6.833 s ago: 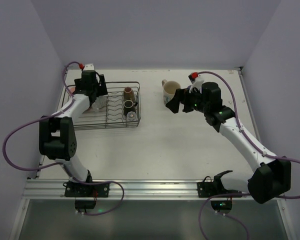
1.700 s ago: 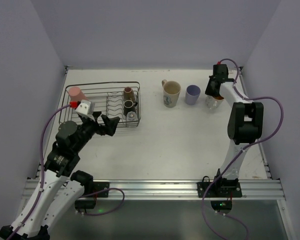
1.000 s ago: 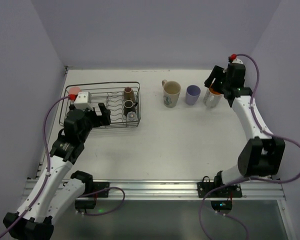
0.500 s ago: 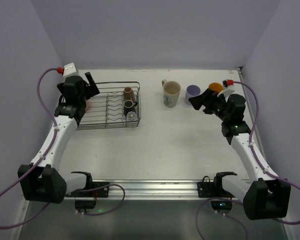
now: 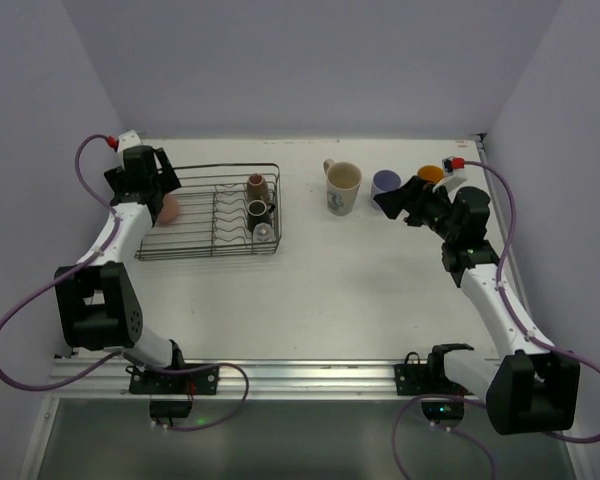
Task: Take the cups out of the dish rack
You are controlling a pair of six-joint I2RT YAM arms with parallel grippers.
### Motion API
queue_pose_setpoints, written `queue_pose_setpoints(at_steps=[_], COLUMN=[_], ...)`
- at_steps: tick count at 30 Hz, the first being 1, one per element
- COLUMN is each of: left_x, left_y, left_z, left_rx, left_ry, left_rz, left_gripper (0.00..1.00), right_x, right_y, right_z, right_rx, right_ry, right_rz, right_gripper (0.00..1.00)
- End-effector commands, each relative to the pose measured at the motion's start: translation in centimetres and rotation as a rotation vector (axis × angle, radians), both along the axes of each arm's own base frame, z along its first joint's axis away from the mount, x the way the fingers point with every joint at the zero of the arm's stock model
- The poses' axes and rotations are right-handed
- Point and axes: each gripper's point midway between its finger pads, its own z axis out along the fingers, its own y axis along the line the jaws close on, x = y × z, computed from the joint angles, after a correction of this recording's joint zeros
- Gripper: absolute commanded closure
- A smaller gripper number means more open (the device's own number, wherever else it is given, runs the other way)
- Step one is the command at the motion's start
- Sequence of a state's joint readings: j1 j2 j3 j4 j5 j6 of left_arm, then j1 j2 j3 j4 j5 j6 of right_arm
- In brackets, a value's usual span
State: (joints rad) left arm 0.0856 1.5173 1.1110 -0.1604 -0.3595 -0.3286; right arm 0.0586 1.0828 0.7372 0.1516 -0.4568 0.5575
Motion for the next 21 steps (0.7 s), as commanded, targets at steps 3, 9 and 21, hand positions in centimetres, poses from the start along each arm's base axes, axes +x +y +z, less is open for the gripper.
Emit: queue_pose_setpoints(at_steps=[3,9,21], left_x=[3.3,5.0,3.2], left_y=[2.4,2.2,-0.3], left_z=[2.4,1.1,3.1], left_rx=[0.041,0.015,-0.116], left_ry=[-0.098,-0.088,-0.177], left_rz=[0.033,-0.013,-0.059], left_gripper=[0.00,0.06,0.61], right_x=[0.3,0.6,-0.4], right_y=[0.3,-0.5,0.6], right_z=[1.7,1.6,2.7], right_rx=[0.013,-0.021,0.011], right_ry=[-0.063,-0.064,-0.087], right_rz=[0.017,-0.030,0.018], right_gripper=[0.10,0.11,0.11])
